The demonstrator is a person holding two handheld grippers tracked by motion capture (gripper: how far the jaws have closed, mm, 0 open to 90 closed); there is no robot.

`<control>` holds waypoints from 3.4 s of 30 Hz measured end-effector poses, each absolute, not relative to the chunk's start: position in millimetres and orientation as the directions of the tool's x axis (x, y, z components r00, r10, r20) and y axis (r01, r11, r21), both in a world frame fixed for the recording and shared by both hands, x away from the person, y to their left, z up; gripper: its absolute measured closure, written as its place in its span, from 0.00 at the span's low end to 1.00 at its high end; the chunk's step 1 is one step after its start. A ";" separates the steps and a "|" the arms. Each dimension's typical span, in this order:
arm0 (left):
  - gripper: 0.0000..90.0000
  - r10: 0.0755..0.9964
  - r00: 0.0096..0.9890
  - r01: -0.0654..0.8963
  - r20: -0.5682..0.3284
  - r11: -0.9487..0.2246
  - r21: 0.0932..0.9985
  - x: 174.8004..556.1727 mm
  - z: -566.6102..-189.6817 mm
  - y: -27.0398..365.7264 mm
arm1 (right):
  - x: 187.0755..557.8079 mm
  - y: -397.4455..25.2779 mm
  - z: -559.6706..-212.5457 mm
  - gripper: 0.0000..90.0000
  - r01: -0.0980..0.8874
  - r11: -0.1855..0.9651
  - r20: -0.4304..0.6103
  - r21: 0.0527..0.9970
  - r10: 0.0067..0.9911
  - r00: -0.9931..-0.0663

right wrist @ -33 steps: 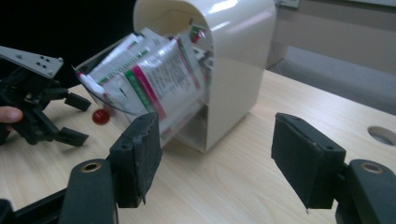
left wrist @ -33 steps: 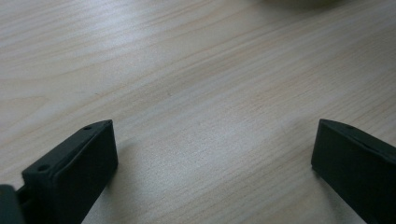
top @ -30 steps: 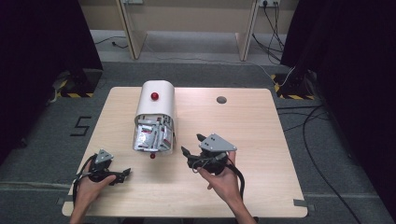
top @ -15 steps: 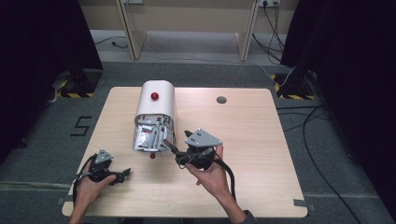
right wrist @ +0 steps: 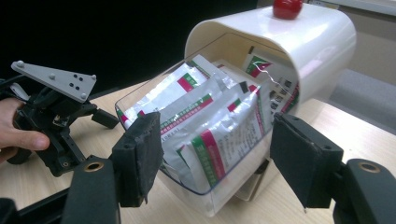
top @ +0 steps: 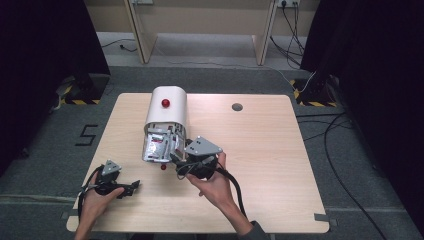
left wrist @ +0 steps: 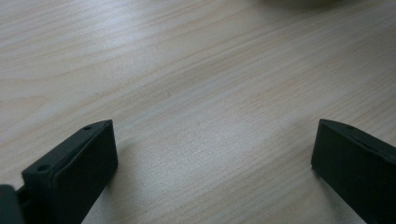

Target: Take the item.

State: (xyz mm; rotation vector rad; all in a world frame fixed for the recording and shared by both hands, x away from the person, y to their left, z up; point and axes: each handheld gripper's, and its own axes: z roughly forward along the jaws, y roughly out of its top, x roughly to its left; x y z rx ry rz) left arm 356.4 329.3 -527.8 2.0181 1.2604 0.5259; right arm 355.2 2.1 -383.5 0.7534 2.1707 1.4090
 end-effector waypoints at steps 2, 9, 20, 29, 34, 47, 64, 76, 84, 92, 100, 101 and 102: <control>0.00 0.895 0.447 0.615 -0.020 -0.290 0.733 356.4 -527.8 329.2 | 357.3 8.3 -385.1 0.40 0.201 0.343 -0.078 0.918 0.650 -0.756; 0.00 0.894 0.447 0.615 -0.021 -0.290 0.733 356.4 -527.8 329.3 | 360.5 16.2 -388.1 0.41 0.199 0.357 -0.088 0.913 0.649 -0.756; 0.00 0.894 0.447 0.615 -0.021 -0.290 0.733 356.4 -527.8 329.3 | 370.5 24.0 -394.0 0.45 0.208 0.381 -0.113 0.901 0.669 -0.735; 0.00 0.894 0.447 0.615 -0.021 -0.290 0.733 356.4 -527.8 329.3 | 375.3 24.4 -397.9 0.62 0.199 0.395 -0.141 0.897 0.682 -0.718; 0.00 0.894 0.447 0.615 -0.021 -0.290 0.733 356.4 -527.8 329.3 | 377.2 23.4 -400.8 0.68 0.216 0.391 -0.123 0.894 0.680 -0.723; 0.00 0.894 0.447 0.615 -0.021 -0.290 0.733 356.4 -527.8 329.3 | 372.1 14.7 -398.4 0.93 0.163 0.377 -0.139 0.912 0.656 -0.742; 0.00 0.895 0.447 0.615 -0.020 -0.290 0.733 356.3 -527.8 329.3 | 357.0 -9.3 -364.5 0.94 0.096 0.273 -0.103 0.957 0.632 -0.768; 0.00 0.895 0.447 0.615 -0.020 -0.290 0.733 356.4 -527.8 329.3 | 355.3 -45.7 -354.1 0.94 0.074 0.239 -0.106 0.968 0.659 -0.745; 0.00 0.895 0.446 0.615 -0.020 -0.290 0.733 356.3 -527.8 329.2 | 358.3 -72.5 -364.0 0.94 0.090 0.244 -0.107 0.966 0.689 -0.717; 0.00 0.894 0.448 0.615 -0.018 -0.293 0.732 356.3 -527.7 329.4 | 360.5 -98.1 -383.7 0.94 0.124 0.225 -0.080 0.966 0.722 -0.687; 0.00 0.894 0.448 0.615 -0.019 -0.293 0.732 356.4 -527.7 329.4 | 362.1 -114.9 -400.9 0.94 0.157 0.199 -0.046 0.967 0.746 -0.664; 0.00 0.894 0.448 0.615 -0.019 -0.293 0.732 356.4 -527.7 329.4 | 362.3 -116.3 -402.7 0.94 0.160 0.194 -0.041 0.968 0.749 -0.662; 0.00 0.894 0.448 0.615 -0.019 -0.293 0.732 356.4 -527.7 329.4 | 363.1 -117.1 -404.4 0.94 0.163 0.197 -0.041 0.967 0.750 -0.660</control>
